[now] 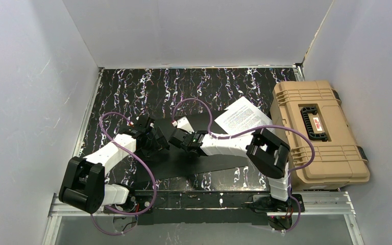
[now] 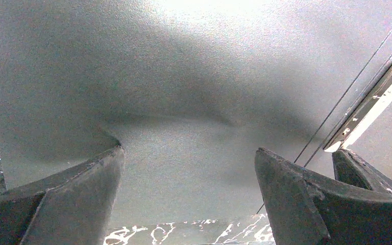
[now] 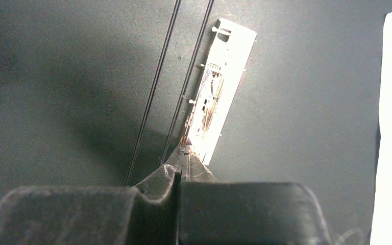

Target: Put the files into the folder

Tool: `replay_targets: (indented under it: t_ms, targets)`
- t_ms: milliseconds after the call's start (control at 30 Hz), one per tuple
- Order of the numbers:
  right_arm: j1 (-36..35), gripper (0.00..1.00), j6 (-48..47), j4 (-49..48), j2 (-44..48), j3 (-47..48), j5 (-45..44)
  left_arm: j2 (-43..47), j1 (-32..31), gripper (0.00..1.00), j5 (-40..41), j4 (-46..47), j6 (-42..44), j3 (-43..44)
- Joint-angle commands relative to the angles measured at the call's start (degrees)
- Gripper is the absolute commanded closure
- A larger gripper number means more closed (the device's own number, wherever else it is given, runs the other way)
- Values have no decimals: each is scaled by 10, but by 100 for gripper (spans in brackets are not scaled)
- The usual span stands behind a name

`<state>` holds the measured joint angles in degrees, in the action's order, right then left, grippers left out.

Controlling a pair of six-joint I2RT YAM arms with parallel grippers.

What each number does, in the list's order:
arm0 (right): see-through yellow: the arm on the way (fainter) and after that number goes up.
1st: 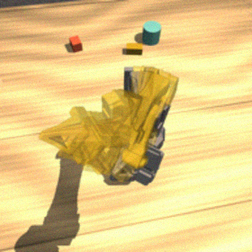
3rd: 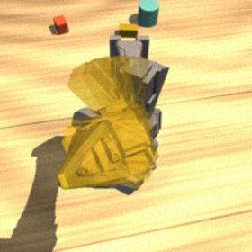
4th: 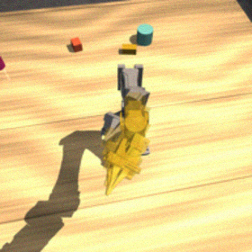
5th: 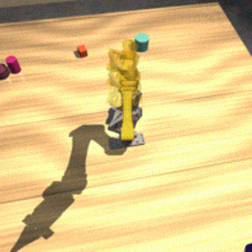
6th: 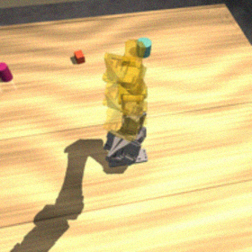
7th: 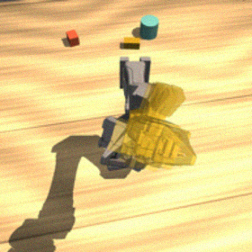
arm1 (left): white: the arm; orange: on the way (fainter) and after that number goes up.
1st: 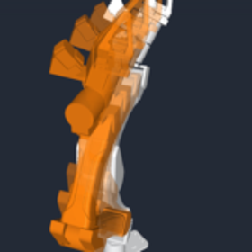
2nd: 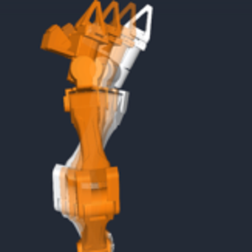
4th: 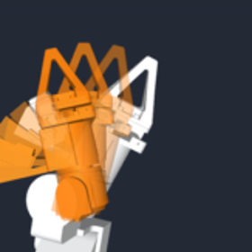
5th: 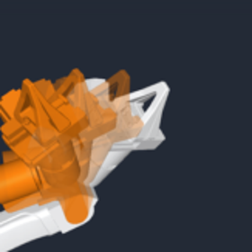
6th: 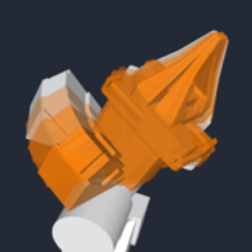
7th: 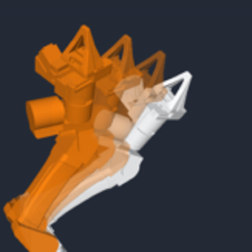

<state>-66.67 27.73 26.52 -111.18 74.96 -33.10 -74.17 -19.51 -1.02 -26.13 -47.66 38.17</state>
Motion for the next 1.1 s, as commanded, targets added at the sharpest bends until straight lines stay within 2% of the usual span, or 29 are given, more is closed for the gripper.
replay_targets:
  t_ms: [0,400,633,900,1067]
  targets:
    - [10,99,1,92,4,0,-22,-3,0,2,33,-30,2,-15]
    - [24,99,-16,74,38,66,-11,-3,0,2,33,-31,5,-14]
    - [54,99,-23,43,90,71,35,0,0,2,29,-32,8,-10]
    - [106,99,-5,5,178,-2,87,4,0,2,24,-32,10,-8]
    - [146,99,21,-28,220,-67,158,7,0,2,20,-30,9,-6]
